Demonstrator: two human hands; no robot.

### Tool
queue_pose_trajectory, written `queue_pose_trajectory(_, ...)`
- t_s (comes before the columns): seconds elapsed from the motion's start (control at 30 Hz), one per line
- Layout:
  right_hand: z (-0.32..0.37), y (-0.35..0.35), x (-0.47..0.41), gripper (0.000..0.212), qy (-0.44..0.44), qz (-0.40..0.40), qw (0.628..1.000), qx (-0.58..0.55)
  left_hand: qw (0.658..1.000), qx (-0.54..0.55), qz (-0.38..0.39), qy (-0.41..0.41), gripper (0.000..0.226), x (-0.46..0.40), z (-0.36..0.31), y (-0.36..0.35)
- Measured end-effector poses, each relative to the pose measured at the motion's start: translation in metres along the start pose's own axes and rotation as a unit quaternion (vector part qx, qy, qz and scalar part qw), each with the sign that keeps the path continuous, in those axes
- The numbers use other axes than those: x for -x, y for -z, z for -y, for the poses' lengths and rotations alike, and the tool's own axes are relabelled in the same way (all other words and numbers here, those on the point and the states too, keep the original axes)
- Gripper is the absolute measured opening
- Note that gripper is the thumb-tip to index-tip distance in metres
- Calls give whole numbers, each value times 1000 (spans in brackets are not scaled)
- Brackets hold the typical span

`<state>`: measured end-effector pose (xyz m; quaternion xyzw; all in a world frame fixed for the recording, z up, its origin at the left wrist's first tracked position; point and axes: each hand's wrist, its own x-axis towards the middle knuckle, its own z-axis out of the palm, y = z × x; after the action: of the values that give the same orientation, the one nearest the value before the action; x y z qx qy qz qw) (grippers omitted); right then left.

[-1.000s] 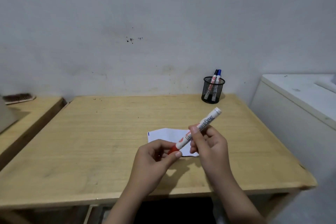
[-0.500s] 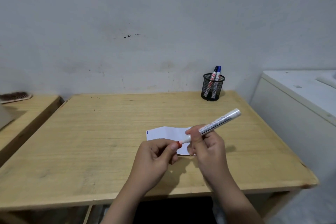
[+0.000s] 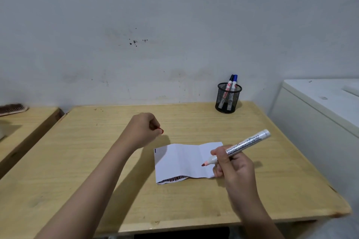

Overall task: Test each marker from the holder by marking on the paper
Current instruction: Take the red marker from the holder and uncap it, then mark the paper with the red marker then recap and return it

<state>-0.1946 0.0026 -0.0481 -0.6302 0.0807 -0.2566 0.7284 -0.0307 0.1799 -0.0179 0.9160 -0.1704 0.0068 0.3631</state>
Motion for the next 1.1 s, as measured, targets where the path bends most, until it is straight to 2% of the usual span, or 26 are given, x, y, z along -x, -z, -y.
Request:
queue_pose_trajectory(0.1,-2,3,-2,30,0,0,1000,7,996,-72,52,20,5,-22,7,-13)
queue_pose_trajectory(0.17,-2,6,-5,32,-3,-2,1000,6,991,-103,83,17,13,-30,12,-23)
queue_pose_trajectory(0.27,-2,8,-10,36,-7,0,1000,6,991,-84,105,15,20,-38,18,-31)
queue_pose_trajectory(0.37,-1,6,-13,30,-7,5,1000,17,992,-29,114,36,19,-37,24,-29)
queue_pose_trajectory(0.5,-1,-2,-19,14,-5,34,999,41,994,57,68,71,30,-21,36,-16)
queue_pose_trajectory(0.57,0,-9,-24,16,0,50,997,53,995,42,56,69,30,-7,43,-9)
queue_pose_trajectory(0.73,-1,-41,-51,19,-13,77,995,65,993,-1,95,65,42,27,53,-9)
queue_pose_trajectory(0.83,-17,-70,-68,21,-48,105,991,70,995,-54,78,25,54,33,55,-18)
queue_pose_trajectory(0.93,-40,-92,-75,26,-88,141,982,91,996,-67,59,-2,56,34,58,-24)
queue_pose_trajectory(1.1,-66,-93,-72,28,-70,164,973,143,998,-57,34,-23,55,36,68,-28)
